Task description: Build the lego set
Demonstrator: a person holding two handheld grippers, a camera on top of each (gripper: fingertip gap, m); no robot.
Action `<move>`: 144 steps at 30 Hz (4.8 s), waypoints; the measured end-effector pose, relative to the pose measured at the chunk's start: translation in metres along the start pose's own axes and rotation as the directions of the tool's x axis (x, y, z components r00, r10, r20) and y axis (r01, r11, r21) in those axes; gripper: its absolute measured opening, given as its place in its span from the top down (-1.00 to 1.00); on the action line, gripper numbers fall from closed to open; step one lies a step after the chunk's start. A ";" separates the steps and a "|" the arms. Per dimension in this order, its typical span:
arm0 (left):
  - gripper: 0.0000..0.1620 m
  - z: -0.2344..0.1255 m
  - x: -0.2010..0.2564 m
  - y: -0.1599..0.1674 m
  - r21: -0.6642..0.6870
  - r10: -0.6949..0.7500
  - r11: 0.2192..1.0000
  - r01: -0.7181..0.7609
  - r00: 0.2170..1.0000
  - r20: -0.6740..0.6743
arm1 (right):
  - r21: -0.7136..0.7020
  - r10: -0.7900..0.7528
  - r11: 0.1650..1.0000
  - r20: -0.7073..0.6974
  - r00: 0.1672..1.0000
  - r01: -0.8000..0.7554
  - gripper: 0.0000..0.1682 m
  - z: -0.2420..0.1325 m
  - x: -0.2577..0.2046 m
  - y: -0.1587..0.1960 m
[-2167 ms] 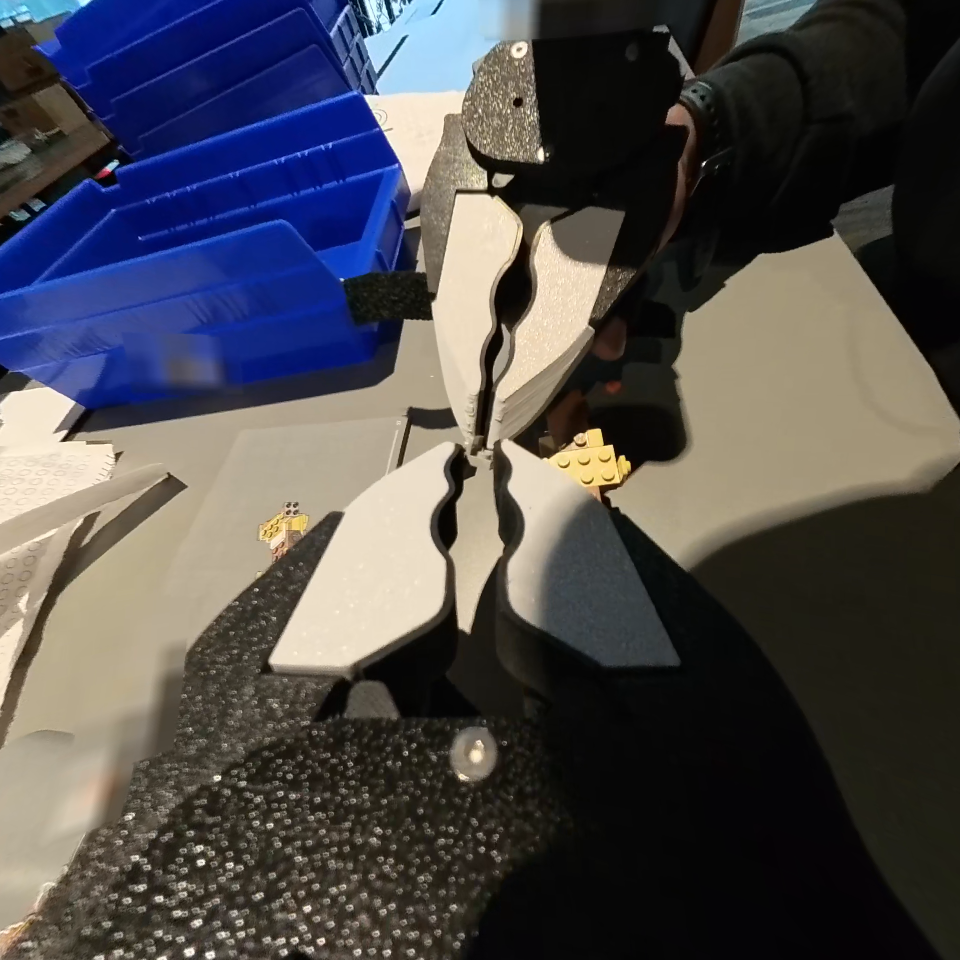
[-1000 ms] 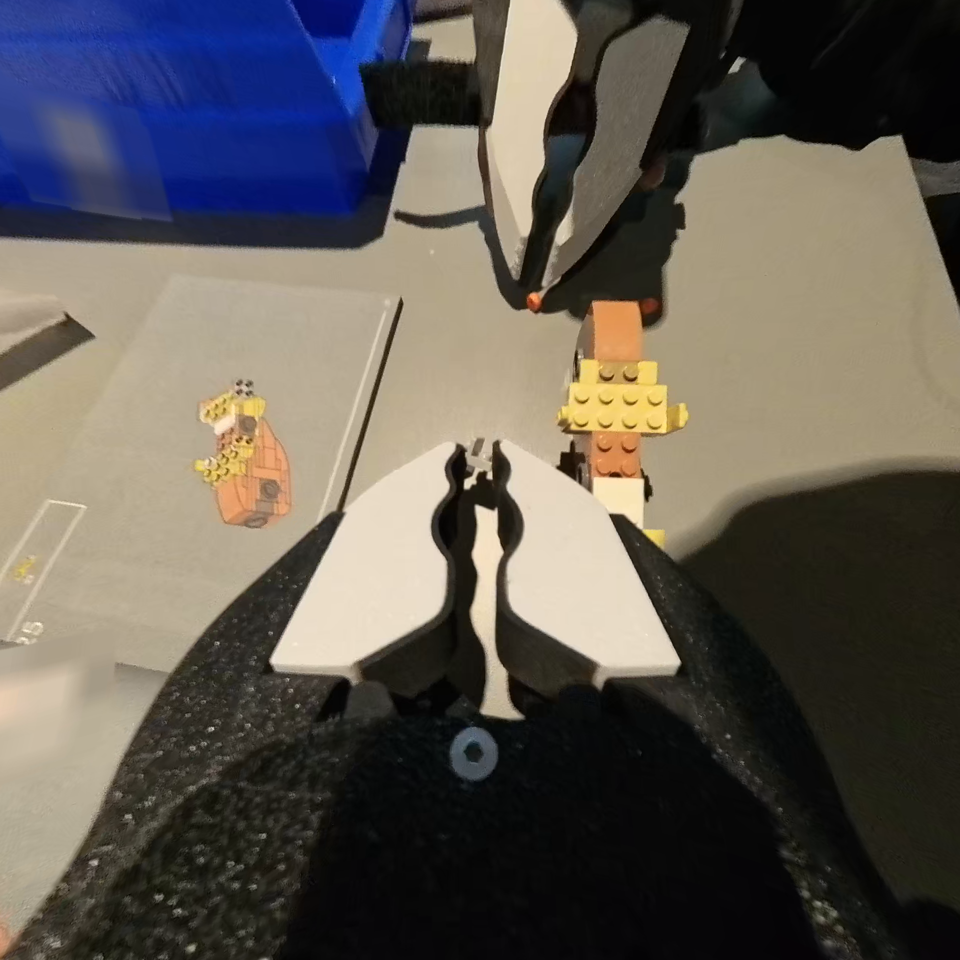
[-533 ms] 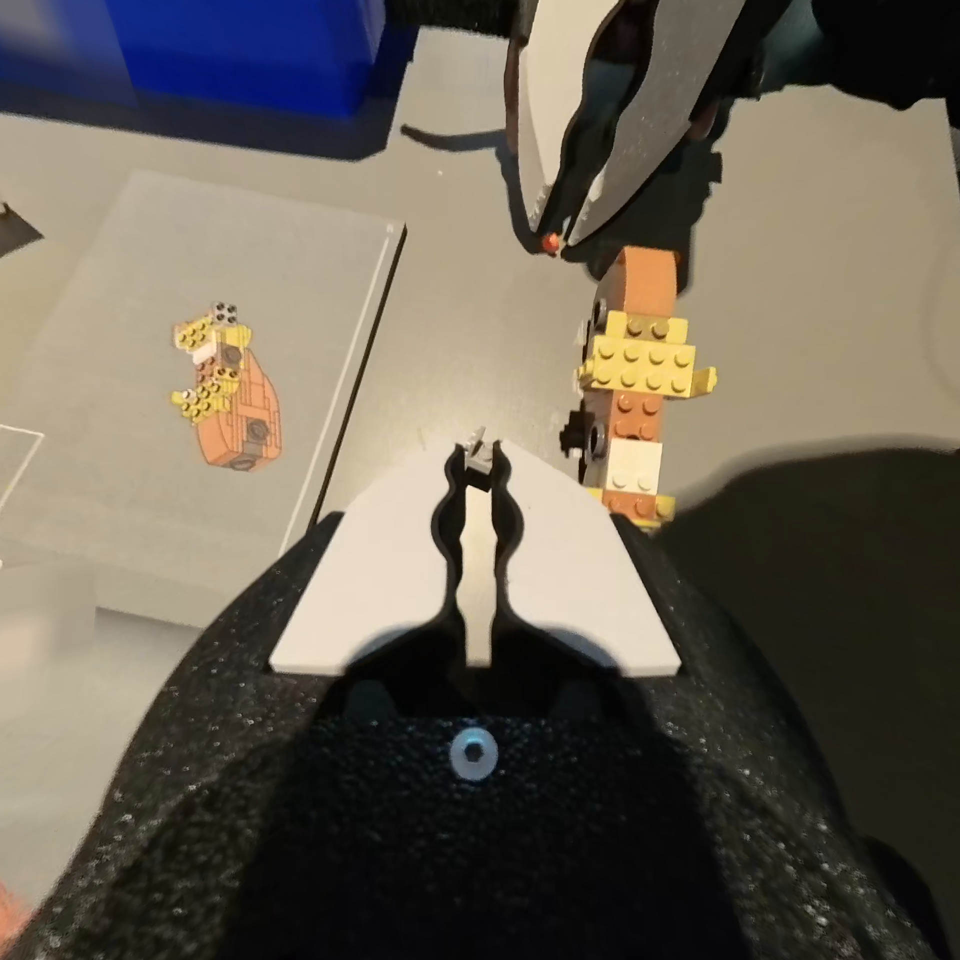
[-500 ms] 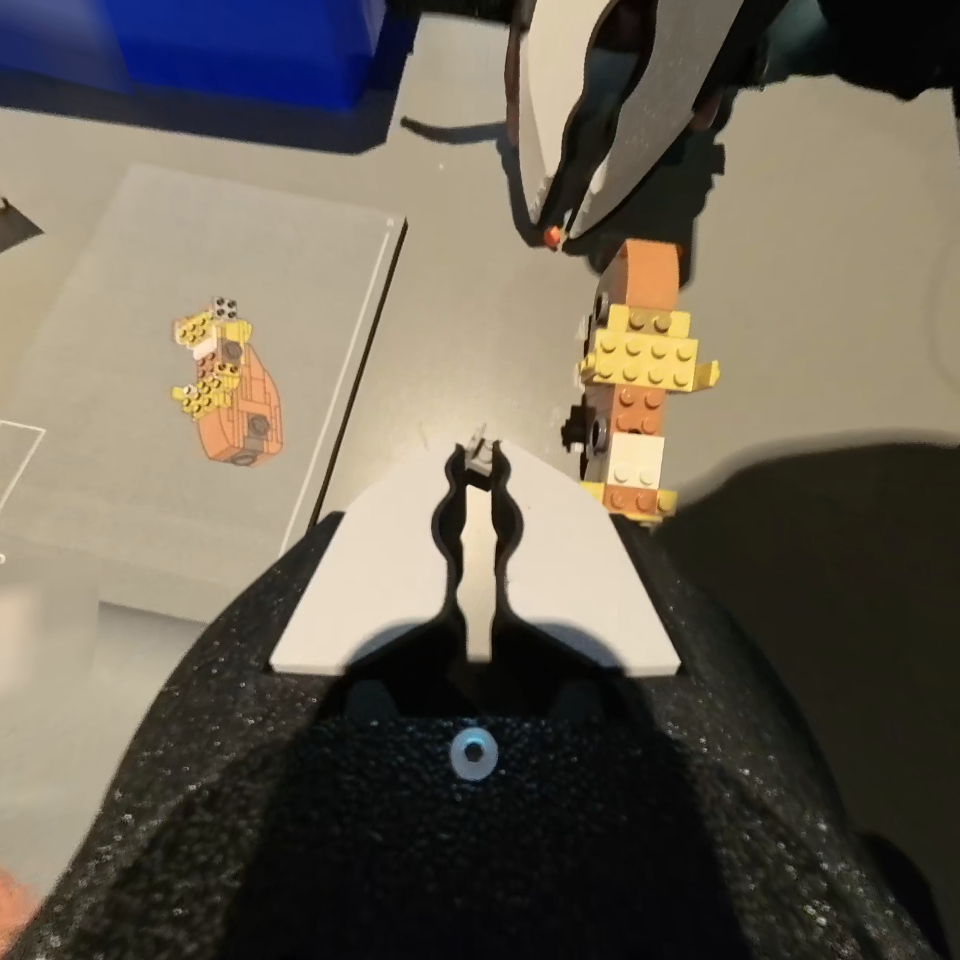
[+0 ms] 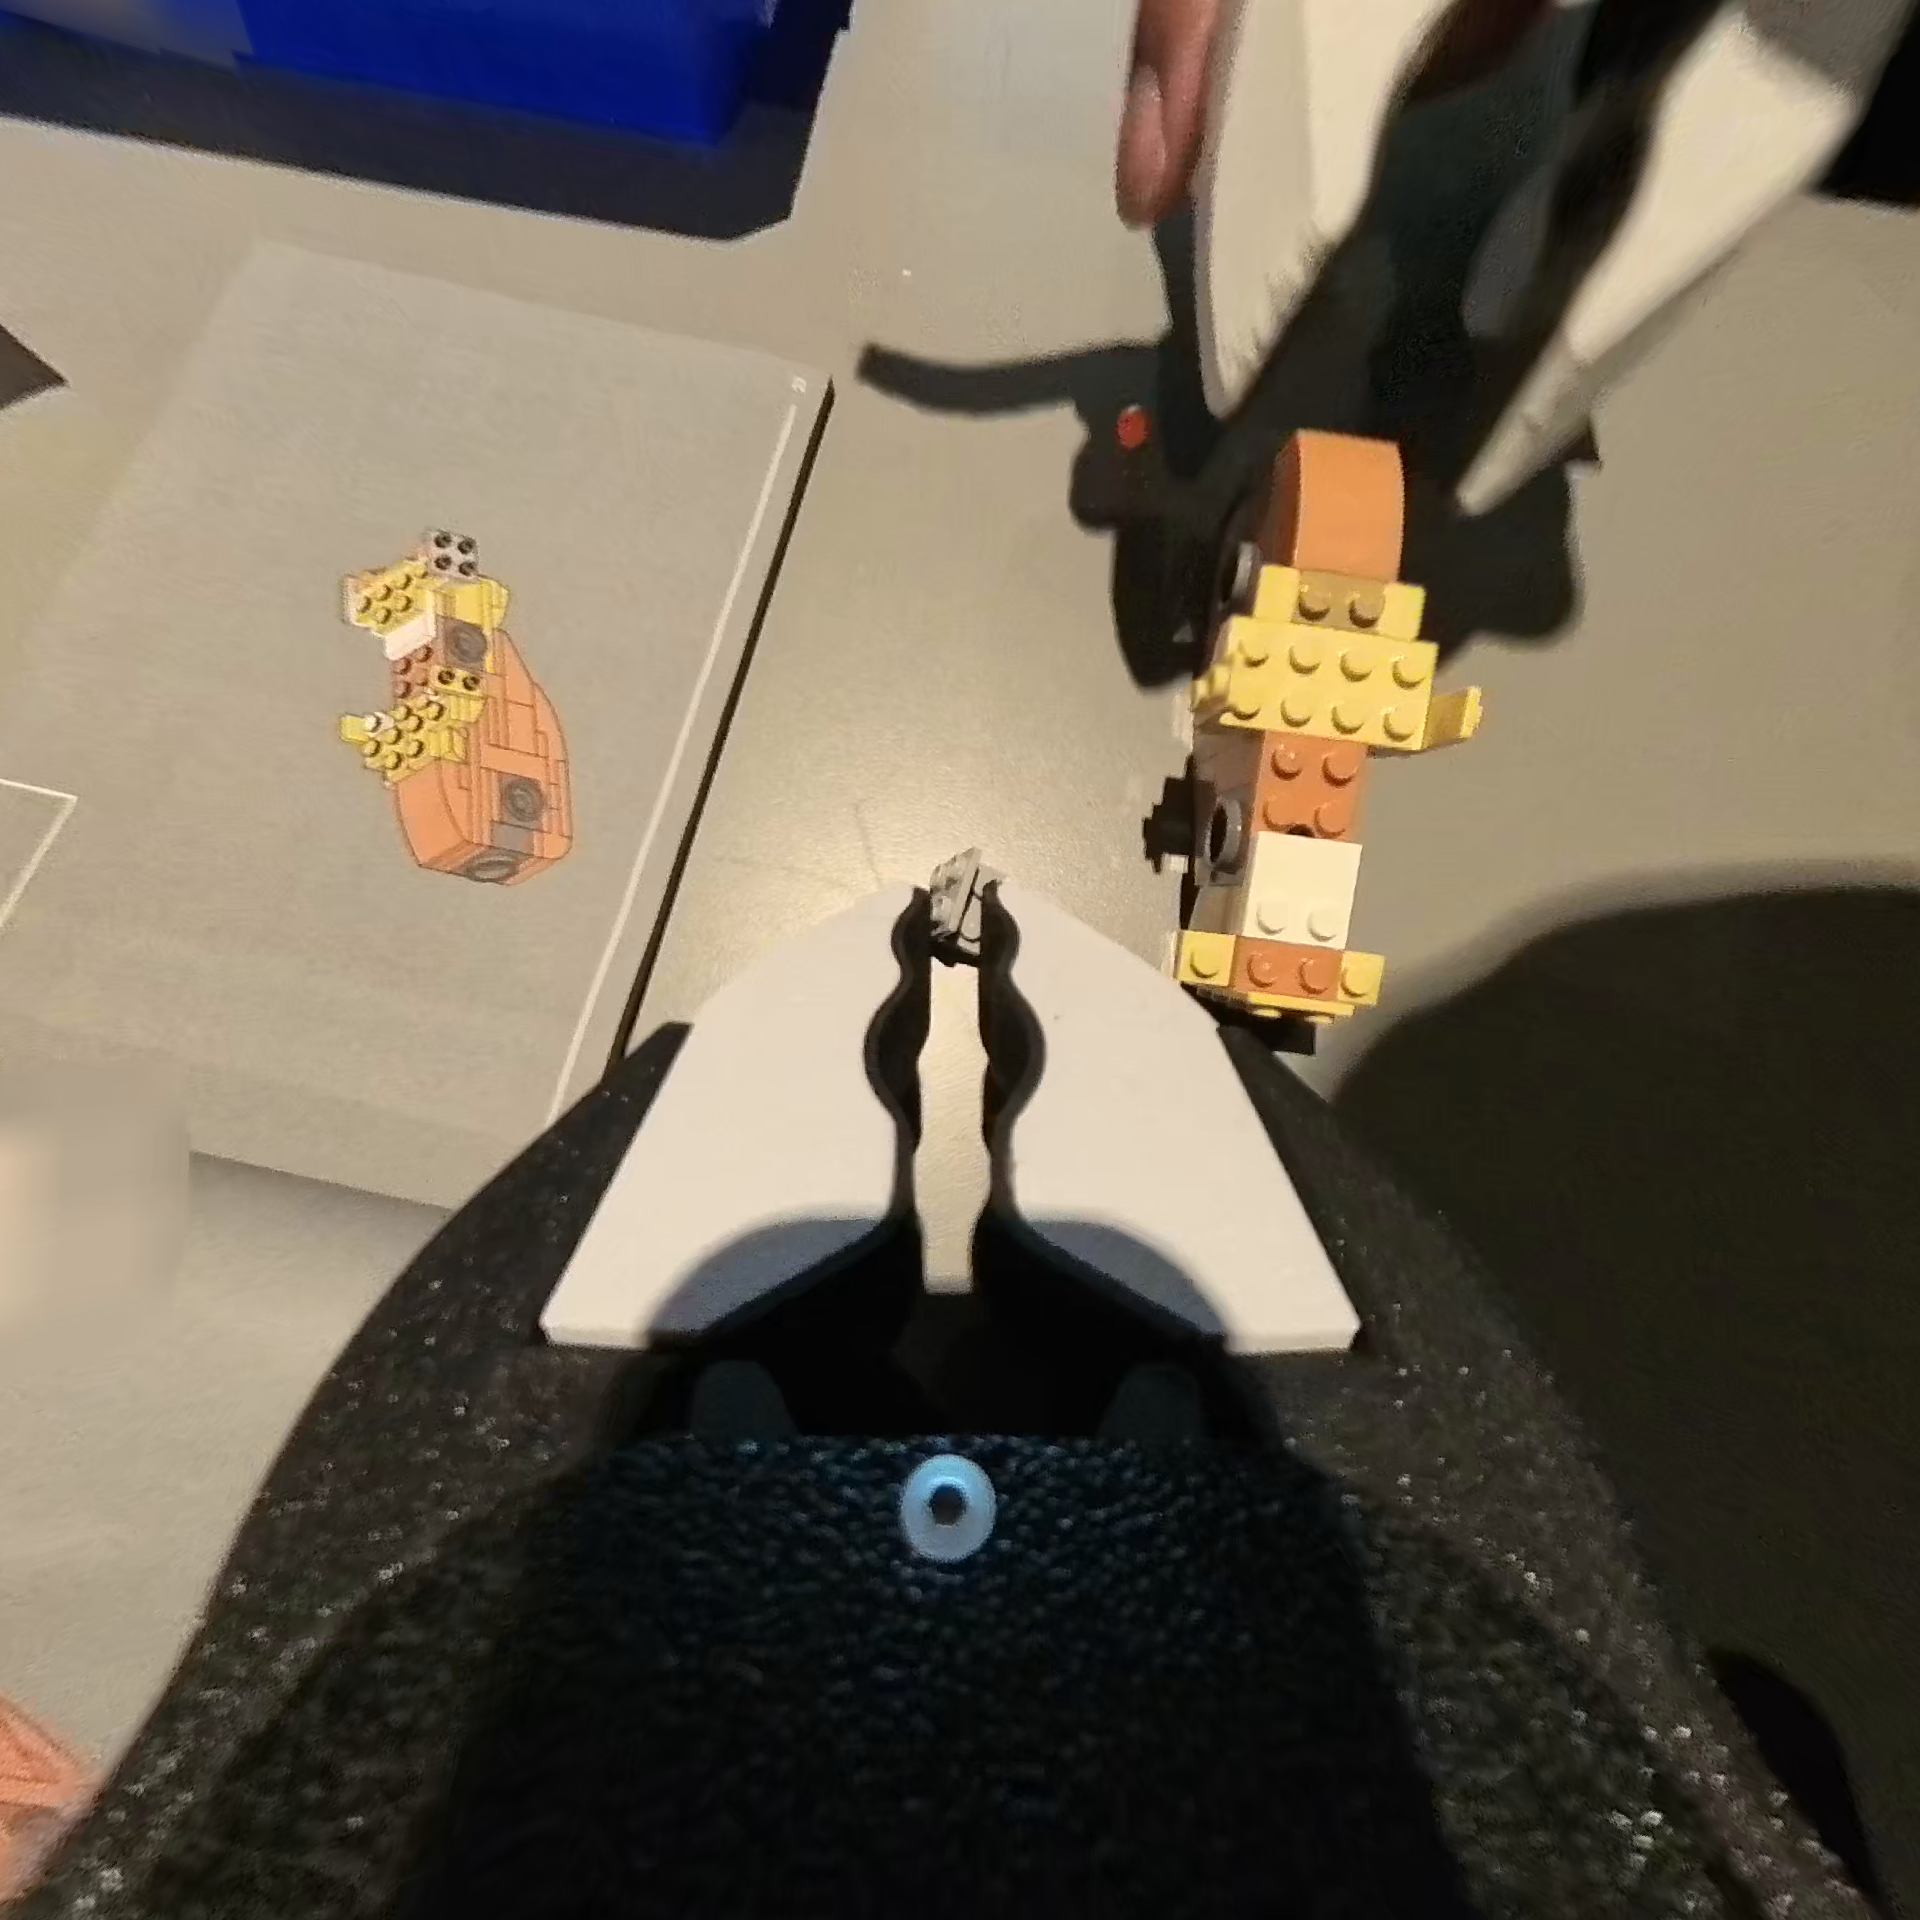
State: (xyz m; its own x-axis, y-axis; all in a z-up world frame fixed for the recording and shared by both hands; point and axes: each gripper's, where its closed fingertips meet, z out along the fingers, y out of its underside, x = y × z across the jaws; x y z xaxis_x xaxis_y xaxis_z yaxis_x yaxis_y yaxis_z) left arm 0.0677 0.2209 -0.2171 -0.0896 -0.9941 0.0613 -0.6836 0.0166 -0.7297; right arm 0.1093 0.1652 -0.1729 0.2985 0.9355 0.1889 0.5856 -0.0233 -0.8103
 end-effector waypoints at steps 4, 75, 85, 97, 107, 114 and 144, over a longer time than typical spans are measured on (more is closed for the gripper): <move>0.90 0.000 0.002 0.000 0.001 -0.061 0.998 0.061 0.998 -0.031 | 0.019 0.025 1.000 -0.009 1.000 -0.025 0.49 0.013 -0.004 -0.011; 0.92 -0.008 -0.001 -0.015 0.109 -0.281 0.949 0.294 0.952 -0.126 | -0.231 0.307 0.908 -0.201 0.930 -0.349 0.86 -0.026 0.041 0.065; 0.92 -0.008 0.001 -0.017 0.118 -0.273 0.950 0.288 0.953 -0.129 | -0.203 0.151 0.959 -0.225 0.963 -0.198 0.90 0.001 0.050 0.050; 0.92 -0.011 -0.005 -0.020 0.155 -0.283 0.942 0.299 0.952 -0.118 | -0.162 0.298 0.919 -0.312 0.902 -0.360 0.64 -0.018 0.054 0.045; 0.92 -0.014 -0.011 -0.024 0.193 -0.313 0.924 0.329 0.943 -0.110 | 0.064 0.586 0.778 -0.434 0.685 -0.625 0.25 -0.009 0.005 0.008; 0.92 -0.018 -0.007 -0.032 0.223 -0.285 0.928 0.299 0.954 -0.093 | 0.041 0.503 0.796 -0.600 0.622 -0.604 0.25 0.000 -0.001 0.015; 0.92 -0.024 -0.017 -0.026 0.226 -0.318 0.917 0.329 0.944 -0.086 | -0.145 0.063 0.987 -0.029 0.998 -0.066 0.76 0.007 0.013 0.035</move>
State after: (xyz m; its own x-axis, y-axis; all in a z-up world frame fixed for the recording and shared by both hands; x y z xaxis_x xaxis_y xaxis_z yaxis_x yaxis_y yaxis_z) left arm 0.0697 0.2399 -0.1828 0.0701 -0.9346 0.3487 -0.4923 -0.3364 -0.8028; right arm 0.1286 0.1793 -0.2023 0.3561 0.9218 0.1533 0.6672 -0.1360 -0.7323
